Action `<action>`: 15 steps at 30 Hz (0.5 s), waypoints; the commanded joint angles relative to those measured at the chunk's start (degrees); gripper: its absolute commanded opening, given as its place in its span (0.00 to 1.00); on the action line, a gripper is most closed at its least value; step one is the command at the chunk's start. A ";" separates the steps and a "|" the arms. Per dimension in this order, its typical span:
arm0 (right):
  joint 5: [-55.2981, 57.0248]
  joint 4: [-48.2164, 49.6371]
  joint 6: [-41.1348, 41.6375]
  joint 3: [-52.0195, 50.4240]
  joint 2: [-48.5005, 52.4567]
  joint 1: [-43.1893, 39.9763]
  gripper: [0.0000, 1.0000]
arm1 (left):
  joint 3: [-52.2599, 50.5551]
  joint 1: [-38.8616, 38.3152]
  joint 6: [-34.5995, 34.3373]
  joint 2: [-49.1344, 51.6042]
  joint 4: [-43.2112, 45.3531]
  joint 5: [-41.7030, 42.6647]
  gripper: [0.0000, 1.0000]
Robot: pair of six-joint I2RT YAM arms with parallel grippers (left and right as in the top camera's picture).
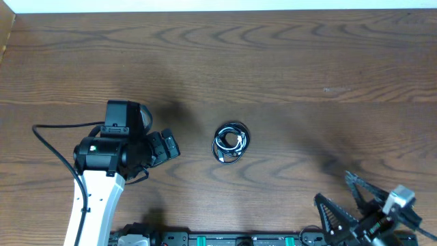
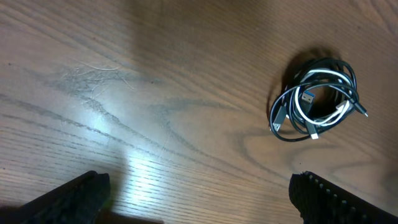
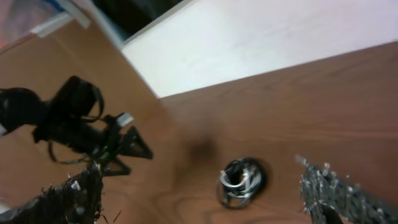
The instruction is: Untangle cables
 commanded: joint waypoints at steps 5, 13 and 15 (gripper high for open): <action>3.72 -5.18 -4.72 3.65 6.97 -0.28 0.99 | 1.03 -0.09 -0.31 -0.28 -0.31 -0.55 0.98; -0.74 -9.88 -8.44 7.61 23.85 -0.22 0.99 | 1.03 -0.09 -0.31 -0.28 -0.35 -0.24 0.98; -3.32 -9.66 -7.93 7.58 27.36 -0.24 0.99 | 1.03 -0.09 -0.31 -0.28 -0.55 0.98 0.98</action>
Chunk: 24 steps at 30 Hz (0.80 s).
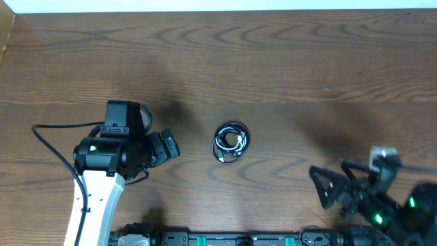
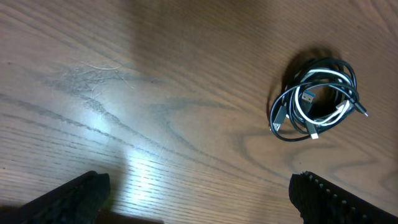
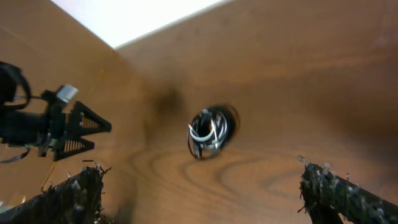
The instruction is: Untangle cables
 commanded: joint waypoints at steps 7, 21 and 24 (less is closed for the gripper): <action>-10.51 -1.75 0.83 0.96 12.00 -0.24 0.99 | 0.61 -0.09 -0.24 -0.04 1.05 10.99 0.98; -10.88 -1.88 0.15 0.92 18.53 0.74 0.72 | -1.60 -4.90 2.97 14.12 4.94 12.92 0.98; -10.93 0.09 0.20 0.92 18.51 0.74 0.89 | -1.60 -6.27 2.97 18.34 8.31 13.14 0.98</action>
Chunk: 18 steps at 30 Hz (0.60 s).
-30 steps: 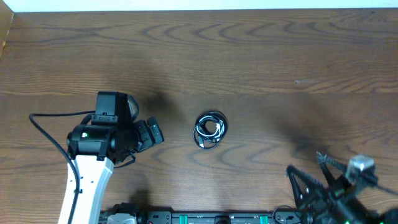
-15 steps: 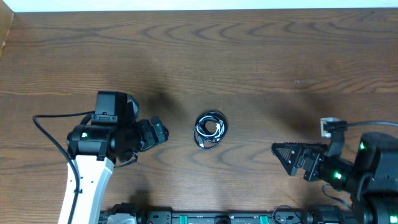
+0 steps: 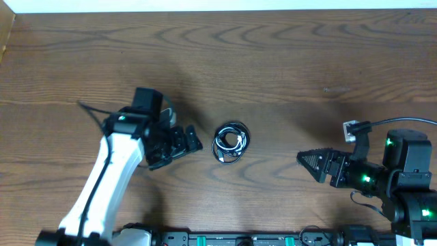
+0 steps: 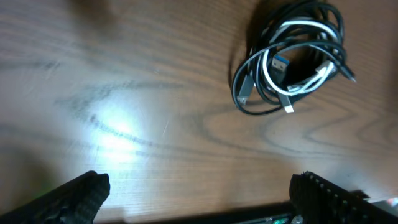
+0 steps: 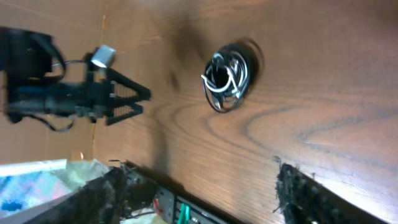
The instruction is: Untangle cables
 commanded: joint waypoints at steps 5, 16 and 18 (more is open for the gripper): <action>-0.90 2.47 0.39 0.87 0.00 0.52 0.98 | -0.83 -4.44 -0.63 9.64 6.32 0.90 0.98; -0.94 -0.09 0.35 -2.27 0.17 1.01 0.99 | -0.83 -12.20 -10.32 20.02 14.56 2.62 0.84; -0.94 -0.48 0.22 -2.27 0.17 1.01 0.99 | -0.83 -12.96 -10.29 20.63 15.30 3.50 0.82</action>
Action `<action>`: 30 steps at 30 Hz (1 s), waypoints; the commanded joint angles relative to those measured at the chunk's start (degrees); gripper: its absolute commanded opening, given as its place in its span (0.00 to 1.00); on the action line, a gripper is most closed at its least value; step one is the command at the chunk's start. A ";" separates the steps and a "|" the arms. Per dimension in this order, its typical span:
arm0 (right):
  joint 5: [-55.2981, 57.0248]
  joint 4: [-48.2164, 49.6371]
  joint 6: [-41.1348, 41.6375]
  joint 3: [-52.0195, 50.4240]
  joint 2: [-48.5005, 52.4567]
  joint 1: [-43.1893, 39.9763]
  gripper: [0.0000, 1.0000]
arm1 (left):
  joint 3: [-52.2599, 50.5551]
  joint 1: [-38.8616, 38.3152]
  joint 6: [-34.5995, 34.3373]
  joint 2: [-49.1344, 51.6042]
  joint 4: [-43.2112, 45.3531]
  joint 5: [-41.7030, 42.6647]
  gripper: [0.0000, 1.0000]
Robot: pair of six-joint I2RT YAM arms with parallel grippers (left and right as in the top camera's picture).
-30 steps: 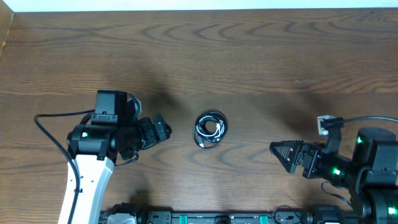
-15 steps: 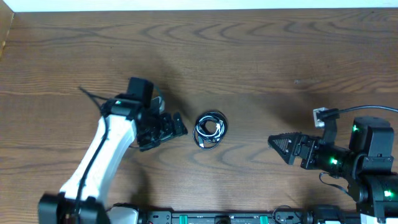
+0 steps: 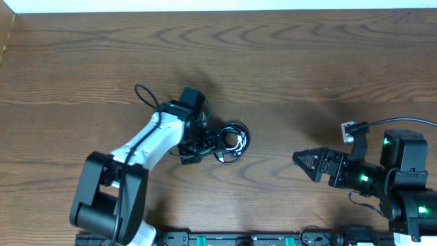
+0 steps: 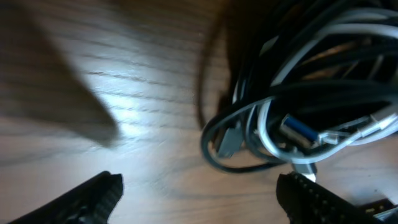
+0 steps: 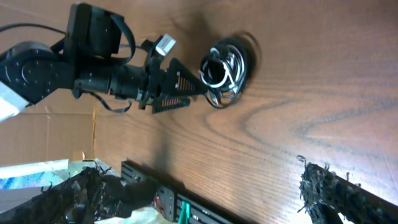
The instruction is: Untangle cables
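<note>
A small coil of black and white cables (image 3: pixel 233 142) lies on the wooden table (image 3: pixel 287 61). My left gripper (image 3: pixel 214 145) is open, its tips at the coil's left edge. In the left wrist view the cables (image 4: pixel 298 93) fill the upper right, with a blue-tipped plug (image 4: pixel 297 129) among them, just ahead of the open gripper (image 4: pixel 199 202). My right gripper (image 3: pixel 305 164) stands open well to the right of the coil. The right wrist view shows the coil (image 5: pixel 227 61) far off, and the right gripper (image 5: pixel 208 199) with nothing between its fingers.
A black rail (image 3: pixel 232 239) with green parts runs along the table's near edge. A white wall edge (image 3: pixel 205 5) borders the far side. Cardboard (image 5: pixel 43 134) lies beyond the table's left side in the right wrist view.
My left gripper has moved right, from a short way left of the coil to its left edge. The right gripper has barely shifted. The coil lies where it was.
At first the left gripper stood open far left of the coil and the right gripper was at the table's near right corner. The right gripper then came in toward the coil from the right. The left gripper closed the distance in two steps and now touches the coil's edge.
</note>
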 commanded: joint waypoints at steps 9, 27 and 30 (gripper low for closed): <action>-0.83 -0.24 -0.33 -0.44 -0.07 0.94 0.99 | -0.70 -4.00 -3.04 1.14 6.10 1.49 0.81; -0.76 -0.02 -0.96 -0.44 -0.07 0.94 0.99 | -0.70 -3.98 -6.01 1.16 10.43 -6.58 0.44; -0.76 -0.07 -0.96 -0.44 -0.07 0.94 0.99 | -0.70 -4.00 -6.01 1.16 10.40 -6.75 0.26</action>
